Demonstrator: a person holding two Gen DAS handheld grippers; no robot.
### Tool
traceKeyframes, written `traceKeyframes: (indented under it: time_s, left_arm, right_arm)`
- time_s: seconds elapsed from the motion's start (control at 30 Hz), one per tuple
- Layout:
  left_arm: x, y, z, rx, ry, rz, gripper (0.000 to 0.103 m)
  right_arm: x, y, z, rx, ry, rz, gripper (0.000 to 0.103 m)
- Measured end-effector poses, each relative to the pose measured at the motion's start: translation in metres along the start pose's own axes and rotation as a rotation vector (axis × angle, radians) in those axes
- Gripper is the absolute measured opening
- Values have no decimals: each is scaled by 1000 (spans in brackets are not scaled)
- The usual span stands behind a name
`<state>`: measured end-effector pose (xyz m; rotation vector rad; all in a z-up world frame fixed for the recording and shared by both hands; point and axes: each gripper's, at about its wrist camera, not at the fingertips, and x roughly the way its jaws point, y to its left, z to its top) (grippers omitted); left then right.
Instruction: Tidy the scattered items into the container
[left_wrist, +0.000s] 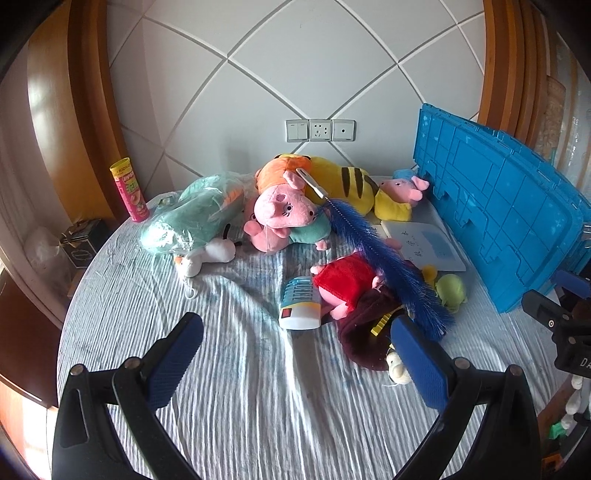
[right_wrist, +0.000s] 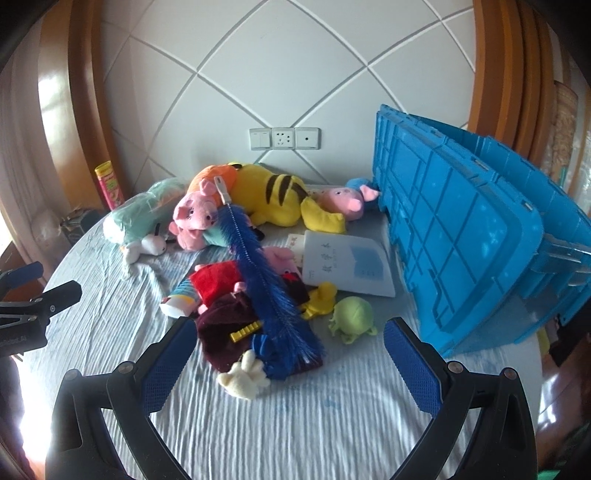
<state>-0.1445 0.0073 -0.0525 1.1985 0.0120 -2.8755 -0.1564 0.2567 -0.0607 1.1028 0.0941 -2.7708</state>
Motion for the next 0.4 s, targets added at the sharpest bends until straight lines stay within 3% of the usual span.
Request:
traceKeyframes:
  time_s: [0.4]
  left_arm:
    - [-5, 4, 1, 13, -20, 3, 103]
  right_arm:
    - [-7, 5, 4, 9, -18, -13, 102]
